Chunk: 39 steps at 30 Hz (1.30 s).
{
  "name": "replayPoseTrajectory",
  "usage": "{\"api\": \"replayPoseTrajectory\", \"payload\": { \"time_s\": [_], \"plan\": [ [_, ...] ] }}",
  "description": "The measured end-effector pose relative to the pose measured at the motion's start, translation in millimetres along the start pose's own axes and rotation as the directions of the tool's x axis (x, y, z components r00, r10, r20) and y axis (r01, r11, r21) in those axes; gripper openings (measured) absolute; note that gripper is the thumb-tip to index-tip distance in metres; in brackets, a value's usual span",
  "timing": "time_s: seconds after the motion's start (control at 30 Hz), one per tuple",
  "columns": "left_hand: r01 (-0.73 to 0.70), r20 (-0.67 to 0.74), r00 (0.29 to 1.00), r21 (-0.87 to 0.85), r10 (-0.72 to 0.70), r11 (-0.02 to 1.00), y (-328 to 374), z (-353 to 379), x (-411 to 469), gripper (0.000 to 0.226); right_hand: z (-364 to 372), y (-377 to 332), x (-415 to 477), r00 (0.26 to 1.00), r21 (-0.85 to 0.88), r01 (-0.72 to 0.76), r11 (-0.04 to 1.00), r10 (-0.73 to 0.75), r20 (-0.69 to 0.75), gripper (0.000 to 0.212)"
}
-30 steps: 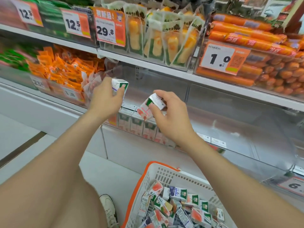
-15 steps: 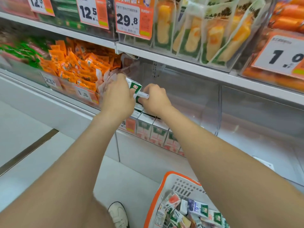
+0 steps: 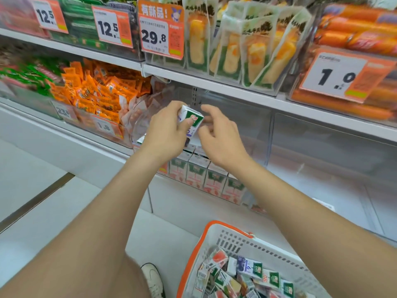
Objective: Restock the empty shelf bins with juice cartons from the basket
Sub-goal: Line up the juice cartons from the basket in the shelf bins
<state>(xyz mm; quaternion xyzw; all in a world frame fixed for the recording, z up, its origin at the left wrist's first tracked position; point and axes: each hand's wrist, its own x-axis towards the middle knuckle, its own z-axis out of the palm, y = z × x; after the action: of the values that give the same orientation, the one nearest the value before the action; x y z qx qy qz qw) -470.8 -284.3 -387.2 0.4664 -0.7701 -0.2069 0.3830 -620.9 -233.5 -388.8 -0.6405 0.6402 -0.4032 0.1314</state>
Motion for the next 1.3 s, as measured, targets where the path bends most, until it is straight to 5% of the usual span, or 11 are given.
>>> {"api": "replayPoseTrajectory", "payload": {
  "time_s": [0.33, 0.47, 0.67, 0.77, 0.9, 1.03, 1.17, 1.3],
  "plan": [
    [0.117, 0.303, 0.953, -0.415, 0.016, 0.902, 111, 50, -73, 0.02, -110, 44, -124, 0.984, 0.004, 0.079, 0.997, -0.077, -0.158, 0.033],
    [0.134, 0.4, 0.914, -0.456, 0.068, 0.88, 141, 69, -87, 0.021, -143, 63, -150, 0.984, 0.1, 0.012, 0.995, 0.006, -0.178, 0.031],
    [0.101, 0.365, 0.922, -0.539, 0.124, 0.837, 169, 101, -102, 0.018, -178, 79, -175, 0.967, 0.377, -0.185, 0.908, 0.236, -0.093, 0.03],
    [0.07, 0.41, 0.894, -0.529, 0.182, 0.845, 183, 120, -110, 0.022, -198, 78, -183, 0.915, 0.485, -0.345, 0.804, 0.404, -0.02, 0.019],
    [-0.032, 0.446, 0.856, -0.458, 0.261, 0.888, 206, 149, -121, 0.048, -236, 82, -203, 0.836, 0.449, -0.466, 0.763, 0.546, -0.06, 0.035],
    [-0.248, 0.294, 0.881, -0.381, 0.371, 0.891, 229, 179, -136, 0.024, -274, 85, -226, 0.704, 0.496, -0.479, 0.724, 0.654, -0.276, 0.033],
    [-0.482, 0.312, 0.762, -0.31, 0.567, 0.819, 253, 208, -151, 0.016, -312, 109, -248, 0.696, 0.118, -0.421, 0.899, 0.403, -0.594, 0.015],
    [-0.641, 0.438, 0.612, -0.214, 0.659, 0.737, 269, 233, -167, 0.026, -344, 140, -264, 0.754, -0.209, -0.427, 0.88, 0.219, -0.619, 0.032]
  ]
}}
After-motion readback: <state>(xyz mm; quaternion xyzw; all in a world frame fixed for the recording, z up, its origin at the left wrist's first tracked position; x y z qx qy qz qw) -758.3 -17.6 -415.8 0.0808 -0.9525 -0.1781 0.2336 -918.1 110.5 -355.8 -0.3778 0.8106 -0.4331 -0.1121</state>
